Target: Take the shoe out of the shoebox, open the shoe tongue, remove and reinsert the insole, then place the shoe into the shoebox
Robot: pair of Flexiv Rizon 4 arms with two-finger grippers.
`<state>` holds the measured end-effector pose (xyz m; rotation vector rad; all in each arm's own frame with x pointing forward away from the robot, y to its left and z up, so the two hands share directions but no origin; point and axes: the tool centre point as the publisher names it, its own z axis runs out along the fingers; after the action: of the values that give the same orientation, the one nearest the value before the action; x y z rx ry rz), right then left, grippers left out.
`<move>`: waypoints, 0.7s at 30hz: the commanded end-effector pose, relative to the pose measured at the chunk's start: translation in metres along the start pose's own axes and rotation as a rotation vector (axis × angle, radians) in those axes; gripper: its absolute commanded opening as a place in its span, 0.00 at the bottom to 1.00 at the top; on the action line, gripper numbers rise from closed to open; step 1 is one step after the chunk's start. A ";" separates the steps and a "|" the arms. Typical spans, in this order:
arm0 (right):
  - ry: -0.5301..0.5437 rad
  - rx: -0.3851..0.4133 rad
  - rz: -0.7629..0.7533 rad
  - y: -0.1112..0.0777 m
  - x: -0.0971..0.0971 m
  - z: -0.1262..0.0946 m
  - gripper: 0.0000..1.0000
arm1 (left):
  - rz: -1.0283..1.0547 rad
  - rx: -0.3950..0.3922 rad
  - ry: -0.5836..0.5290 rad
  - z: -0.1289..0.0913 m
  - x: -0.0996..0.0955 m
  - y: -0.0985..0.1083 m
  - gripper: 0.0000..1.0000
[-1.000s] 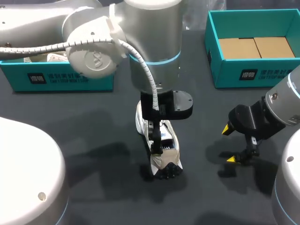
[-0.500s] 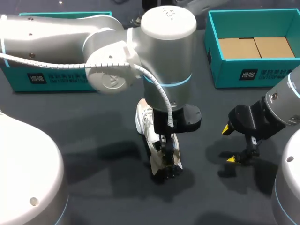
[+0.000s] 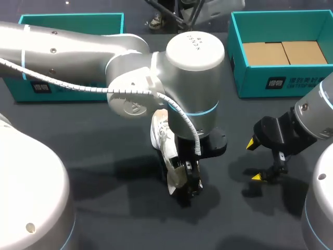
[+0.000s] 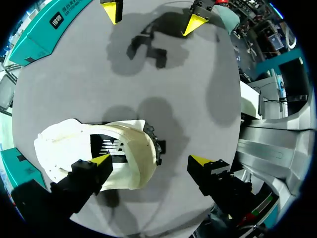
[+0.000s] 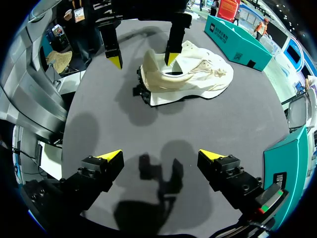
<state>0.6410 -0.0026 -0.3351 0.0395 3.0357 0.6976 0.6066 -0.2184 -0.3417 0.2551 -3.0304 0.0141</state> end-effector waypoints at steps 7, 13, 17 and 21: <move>-0.003 0.001 0.000 -0.001 0.002 -0.001 1.00 | -0.034 0.006 0.004 0.023 0.001 -0.006 1.00; -0.003 0.001 0.000 -0.001 0.002 -0.001 1.00 | -0.054 -0.007 -0.007 0.035 0.002 -0.008 1.00; -0.003 0.001 0.000 -0.001 0.002 -0.001 1.00 | -0.061 -0.006 -0.001 0.039 0.001 -0.008 0.98; -0.003 0.001 0.000 -0.001 0.002 -0.001 1.00 | -0.071 -0.010 -0.009 0.043 0.002 -0.009 0.94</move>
<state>0.6410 -0.0026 -0.3351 0.0395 3.0356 0.6976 0.6039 -0.2243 -0.3795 0.3619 -3.0249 -0.0028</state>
